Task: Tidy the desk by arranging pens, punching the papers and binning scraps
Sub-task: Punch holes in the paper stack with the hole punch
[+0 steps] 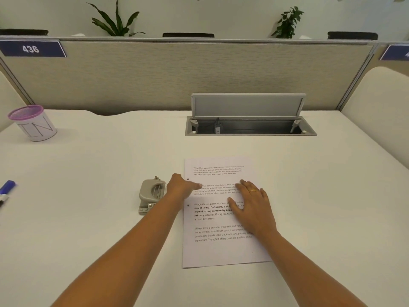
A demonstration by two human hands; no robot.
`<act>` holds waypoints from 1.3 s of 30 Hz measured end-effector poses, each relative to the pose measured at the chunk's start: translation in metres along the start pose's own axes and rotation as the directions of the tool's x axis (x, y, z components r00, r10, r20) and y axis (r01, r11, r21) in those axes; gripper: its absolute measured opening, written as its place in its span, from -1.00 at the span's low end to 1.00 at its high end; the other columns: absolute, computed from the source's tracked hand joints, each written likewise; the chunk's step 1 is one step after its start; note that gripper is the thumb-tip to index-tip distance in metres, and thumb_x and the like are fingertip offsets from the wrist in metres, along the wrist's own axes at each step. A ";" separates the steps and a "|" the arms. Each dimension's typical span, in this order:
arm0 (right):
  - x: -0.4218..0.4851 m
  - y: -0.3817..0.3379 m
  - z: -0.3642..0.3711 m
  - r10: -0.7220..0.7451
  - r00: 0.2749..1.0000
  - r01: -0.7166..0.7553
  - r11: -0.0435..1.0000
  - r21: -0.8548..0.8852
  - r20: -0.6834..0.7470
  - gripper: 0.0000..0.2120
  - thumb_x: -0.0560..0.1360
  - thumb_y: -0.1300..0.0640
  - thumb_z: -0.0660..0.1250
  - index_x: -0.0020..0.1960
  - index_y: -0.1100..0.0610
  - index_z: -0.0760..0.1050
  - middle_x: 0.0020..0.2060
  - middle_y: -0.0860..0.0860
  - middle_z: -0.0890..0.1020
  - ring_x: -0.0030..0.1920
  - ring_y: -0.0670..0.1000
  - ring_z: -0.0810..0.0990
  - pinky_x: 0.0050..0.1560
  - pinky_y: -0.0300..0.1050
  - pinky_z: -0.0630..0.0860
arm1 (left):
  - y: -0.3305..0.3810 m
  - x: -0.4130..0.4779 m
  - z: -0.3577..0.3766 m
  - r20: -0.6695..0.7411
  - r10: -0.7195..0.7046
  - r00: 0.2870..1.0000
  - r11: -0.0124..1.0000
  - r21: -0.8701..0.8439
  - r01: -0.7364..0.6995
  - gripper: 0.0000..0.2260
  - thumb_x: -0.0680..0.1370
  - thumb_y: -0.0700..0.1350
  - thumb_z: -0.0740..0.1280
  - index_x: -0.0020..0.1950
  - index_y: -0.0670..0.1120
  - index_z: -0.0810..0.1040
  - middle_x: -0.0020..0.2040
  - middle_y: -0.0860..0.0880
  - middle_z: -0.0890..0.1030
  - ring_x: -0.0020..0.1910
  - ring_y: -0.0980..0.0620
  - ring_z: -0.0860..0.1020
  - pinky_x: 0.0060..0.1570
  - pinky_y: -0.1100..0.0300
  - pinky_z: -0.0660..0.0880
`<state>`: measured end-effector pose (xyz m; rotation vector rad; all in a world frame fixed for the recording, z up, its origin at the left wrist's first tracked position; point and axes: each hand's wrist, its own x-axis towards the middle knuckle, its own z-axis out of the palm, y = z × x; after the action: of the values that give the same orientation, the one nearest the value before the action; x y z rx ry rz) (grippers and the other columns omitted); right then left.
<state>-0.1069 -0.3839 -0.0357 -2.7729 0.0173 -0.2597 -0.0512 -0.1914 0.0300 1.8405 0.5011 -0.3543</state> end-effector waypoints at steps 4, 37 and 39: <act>0.000 0.000 0.000 -0.001 1.000 0.001 1.000 -0.004 -0.005 -0.48 0.52 -0.18 0.12 0.42 0.01 0.27 0.46 -0.07 0.28 0.49 -0.09 0.15 0.49 -0.02 -0.02 | -0.006 -0.001 -0.003 0.036 -0.083 0.996 0.955 -0.284 0.090 -0.34 0.43 -0.31 0.42 0.45 -0.21 0.18 0.33 -0.24 0.41 0.23 -0.19 0.47 -0.18 0.15 0.47; 0.005 -0.010 -0.125 0.278 0.959 -0.144 0.343 0.928 0.045 -0.77 0.51 0.23 0.32 0.16 0.19 0.46 0.05 0.14 0.62 -0.04 0.10 0.61 -0.07 -0.06 0.54 | 0.032 -0.074 -0.030 0.130 0.627 0.768 0.707 -0.510 -0.491 -0.82 0.55 -0.19 0.27 0.12 -0.05 0.55 -0.03 -0.05 0.69 -0.12 -0.01 0.69 -0.19 0.11 0.63; 0.006 -0.016 -0.140 0.276 0.961 -0.072 0.341 0.937 -0.026 -0.80 0.52 0.22 0.31 0.14 0.15 0.46 0.04 0.12 0.61 -0.03 0.11 0.60 -0.03 -0.01 0.54 | 0.046 -0.080 -0.034 0.111 0.674 0.730 0.661 -0.531 -0.530 -0.82 0.54 -0.19 0.28 0.09 0.00 0.56 -0.07 0.02 0.71 -0.13 0.01 0.69 -0.21 0.13 0.63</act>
<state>-0.1268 -0.4172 0.0995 -1.5299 0.1645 -0.3280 -0.0978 -0.1850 0.1164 1.3335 -0.2589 -0.0286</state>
